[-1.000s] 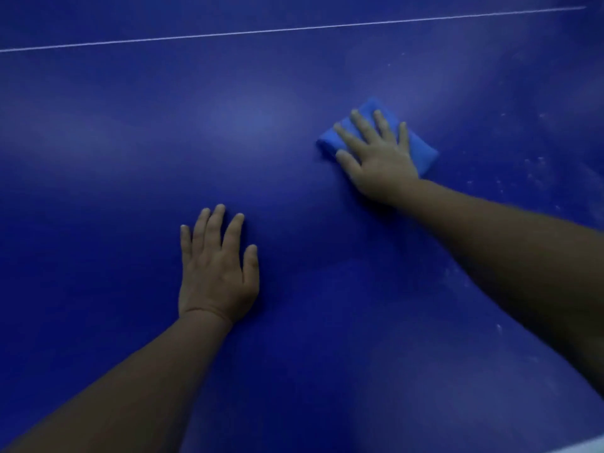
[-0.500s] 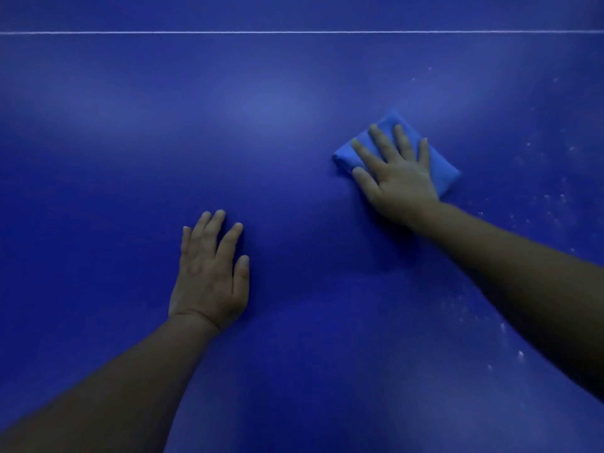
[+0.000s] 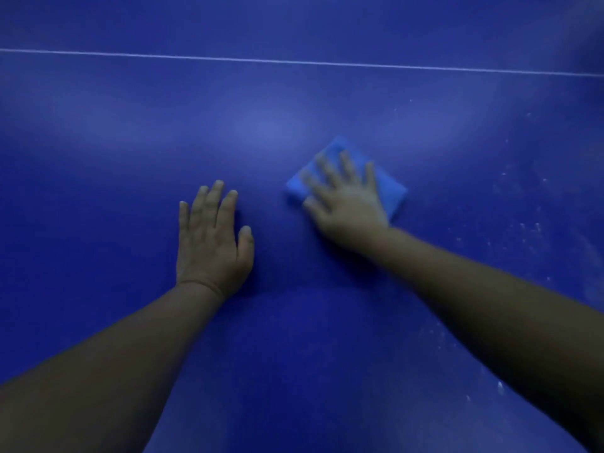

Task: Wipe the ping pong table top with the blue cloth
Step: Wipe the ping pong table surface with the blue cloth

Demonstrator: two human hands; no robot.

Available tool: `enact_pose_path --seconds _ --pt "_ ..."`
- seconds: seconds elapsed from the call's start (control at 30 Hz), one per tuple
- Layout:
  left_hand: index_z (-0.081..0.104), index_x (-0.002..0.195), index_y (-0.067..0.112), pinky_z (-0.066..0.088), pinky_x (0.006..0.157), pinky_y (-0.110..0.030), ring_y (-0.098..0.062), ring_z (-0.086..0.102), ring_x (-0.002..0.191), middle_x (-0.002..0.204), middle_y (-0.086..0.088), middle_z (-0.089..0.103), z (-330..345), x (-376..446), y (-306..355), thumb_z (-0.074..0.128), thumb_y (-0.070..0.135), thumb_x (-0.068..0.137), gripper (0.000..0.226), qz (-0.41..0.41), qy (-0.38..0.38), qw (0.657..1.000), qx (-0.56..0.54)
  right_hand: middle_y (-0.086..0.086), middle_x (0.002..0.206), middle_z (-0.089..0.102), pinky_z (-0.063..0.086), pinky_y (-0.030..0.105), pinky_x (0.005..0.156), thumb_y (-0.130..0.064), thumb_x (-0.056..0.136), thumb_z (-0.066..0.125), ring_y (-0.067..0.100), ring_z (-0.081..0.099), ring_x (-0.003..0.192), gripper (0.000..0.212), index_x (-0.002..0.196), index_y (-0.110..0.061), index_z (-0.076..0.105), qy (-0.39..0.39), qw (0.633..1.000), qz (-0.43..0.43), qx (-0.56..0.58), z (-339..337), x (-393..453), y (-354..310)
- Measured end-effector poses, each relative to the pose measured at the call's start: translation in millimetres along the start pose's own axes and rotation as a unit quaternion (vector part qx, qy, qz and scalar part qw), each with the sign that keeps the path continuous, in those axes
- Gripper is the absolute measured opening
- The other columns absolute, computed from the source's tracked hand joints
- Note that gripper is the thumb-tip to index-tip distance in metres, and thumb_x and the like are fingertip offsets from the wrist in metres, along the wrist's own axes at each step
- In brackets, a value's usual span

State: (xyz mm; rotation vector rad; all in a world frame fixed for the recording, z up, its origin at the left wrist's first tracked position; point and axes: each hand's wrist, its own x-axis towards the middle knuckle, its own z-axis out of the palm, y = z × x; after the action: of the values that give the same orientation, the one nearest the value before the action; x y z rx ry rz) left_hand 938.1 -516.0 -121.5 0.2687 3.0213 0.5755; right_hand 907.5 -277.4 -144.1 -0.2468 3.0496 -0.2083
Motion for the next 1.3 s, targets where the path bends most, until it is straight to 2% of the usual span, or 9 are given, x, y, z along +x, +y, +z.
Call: enact_pose_path --seconds 0.1,0.23,0.3,0.53,0.77,1.0,1.1,1.2,1.3 --pt "0.031 0.153 0.008 -0.003 0.123 -0.048 -0.028 0.007 0.153 0.164 -0.011 0.018 12.6 19.6 13.9 0.03 0.04 0.093 0.068 -0.003 -0.012 1.0 0.023 -0.004 0.162 0.03 0.005 0.063 0.117 -0.057 0.098 0.033 0.032 0.019 0.151 0.054 0.149 -0.041 0.041 -0.022 0.989 -0.147 -0.023 2.2 -20.9 8.5" --pt "0.038 0.15 0.011 -0.002 0.123 -0.048 -0.028 0.01 0.152 0.162 -0.01 0.026 23.9 22.3 13.1 0.022 0.045 0.093 0.068 0.018 -0.03 0.998 0.046 -0.009 0.167 0.013 -0.001 0.06 0.12 -0.056 0.102 0.031 0.025 0.003 0.154 0.054 0.154 -0.045 0.025 -0.016 0.989 0.143 -0.014 -18.4 12.0 99.8" --pt "0.039 0.15 0.012 -0.001 0.123 -0.047 -0.029 0.011 0.152 0.161 -0.011 0.026 24.4 23.9 11.4 0.021 0.045 0.093 0.068 0.013 -0.038 0.998 0.045 -0.008 0.167 0.01 -0.002 0.061 0.12 -0.057 0.101 0.027 0.027 0.0 0.154 0.055 0.155 -0.043 0.023 0.002 0.98 0.198 -0.01 -16.6 9.6 102.3" --pt "0.043 0.147 0.008 0.007 0.122 -0.051 -0.033 0.019 0.149 0.158 -0.014 0.033 23.3 27.3 12.6 0.028 0.04 0.093 0.065 0.012 -0.036 0.999 0.036 -0.007 0.166 0.017 -0.003 0.062 0.119 -0.058 0.099 0.025 0.029 0.005 0.154 0.056 0.153 -0.043 0.03 -0.005 1.0 0.009 0.012 -0.2 80.8 -1.7" --pt "0.047 0.145 0.008 0.008 0.121 -0.052 -0.035 0.02 0.149 0.156 -0.017 0.034 22.7 28.2 13.2 0.03 0.038 0.094 0.062 0.023 -0.036 0.998 0.043 -0.006 0.168 0.006 -0.004 0.064 0.118 -0.056 0.101 0.026 0.029 -0.001 0.154 0.057 0.156 -0.041 0.02 0.025 0.954 0.298 0.009 -12.8 86.7 84.8" --pt "0.049 0.143 0.006 0.012 0.119 -0.055 -0.039 0.025 0.146 0.154 -0.02 0.037 22.5 28.5 13.2 0.033 0.037 0.093 0.061 0.031 -0.033 0.997 0.057 -0.007 0.166 0.017 -0.003 0.064 0.117 -0.057 0.1 0.026 0.028 0.005 0.154 0.054 0.153 -0.043 0.029 -0.003 0.998 0.061 0.026 -5.6 190.7 1.6" --pt "0.047 0.145 0.007 0.008 0.12 -0.052 -0.036 0.02 0.148 0.157 -0.018 0.034 22.1 28.3 10.4 0.031 0.038 0.094 0.061 0.032 -0.044 0.997 0.056 -0.003 0.167 0.012 0.001 0.067 0.116 -0.056 0.102 0.023 0.032 0.006 0.154 0.056 0.156 -0.039 0.024 0.027 0.977 0.212 -0.01 -18.1 193.6 94.6" --pt "0.046 0.146 0.008 0.006 0.121 -0.051 -0.035 0.018 0.149 0.158 -0.016 0.032 21.6 28.7 11.1 0.03 0.039 0.095 0.062 0.024 -0.054 0.997 0.053 -0.001 0.168 0.006 -0.002 0.069 0.115 -0.055 0.101 0.017 0.035 -0.001 0.153 0.06 0.158 -0.037 0.018 0.054 0.892 0.446 0.052 -37.1 157.6 169.1" --pt "0.047 0.145 0.008 0.007 0.12 -0.052 -0.035 0.019 0.149 0.157 -0.017 0.033 20.9 27.8 10.9 0.03 0.039 0.094 0.062 0.024 -0.057 0.997 0.047 0.002 0.168 0.007 -0.001 0.071 0.114 -0.053 0.102 0.02 0.037 0.0 0.153 0.06 0.159 -0.034 0.019 0.066 0.884 0.46 0.04 -28.5 151.2 122.8"
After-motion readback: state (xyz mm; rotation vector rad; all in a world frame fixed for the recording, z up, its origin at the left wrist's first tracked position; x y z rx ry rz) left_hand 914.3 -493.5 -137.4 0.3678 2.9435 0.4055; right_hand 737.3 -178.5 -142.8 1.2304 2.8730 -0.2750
